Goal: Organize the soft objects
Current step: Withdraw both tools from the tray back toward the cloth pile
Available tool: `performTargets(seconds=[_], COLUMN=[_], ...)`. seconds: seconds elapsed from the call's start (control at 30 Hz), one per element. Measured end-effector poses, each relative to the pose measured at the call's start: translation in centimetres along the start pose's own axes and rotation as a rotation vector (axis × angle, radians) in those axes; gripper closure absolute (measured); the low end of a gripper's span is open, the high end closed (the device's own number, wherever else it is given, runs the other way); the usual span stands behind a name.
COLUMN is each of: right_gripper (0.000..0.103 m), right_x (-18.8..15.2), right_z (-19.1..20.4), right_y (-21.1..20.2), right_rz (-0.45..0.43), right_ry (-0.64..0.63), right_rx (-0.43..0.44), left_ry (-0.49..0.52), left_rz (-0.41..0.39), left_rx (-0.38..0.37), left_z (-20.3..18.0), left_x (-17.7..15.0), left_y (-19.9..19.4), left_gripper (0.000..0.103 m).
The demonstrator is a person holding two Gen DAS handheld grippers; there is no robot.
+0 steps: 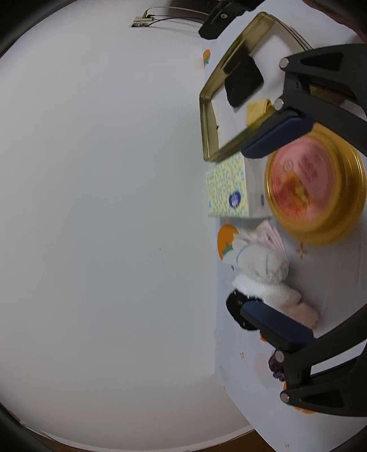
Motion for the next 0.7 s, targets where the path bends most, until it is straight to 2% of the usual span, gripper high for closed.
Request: performTargets(seconds=[0.37, 0.7], right_gripper=[0.035, 0.035], right_x=[-1.9, -4.1], right_z=[5.7, 11.6], right_y=[0.2, 1.4], right_rz=[0.042, 0.107], right_ry=[-0.014, -0.028], right_rx=[0.096, 0.187], left_ry=[-0.043, -0.078], left_rz=[0.048, 0.099], left_rx=[0.082, 0.112], left_z=[6.2, 10.8], left_x=[-0.8, -1.6], left_y=[0.9, 1.7], left_gripper=[0.0, 0.0])
Point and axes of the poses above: each gripper's, at about its wrist camera, not at the fingertips, and y roughly the way its jaws point, z to its left, x to its top, the point moved 5 cm from there along y, roughly the way its jaws point, and after that the axes turned 3 degrees about y, right-handed, at the moved point
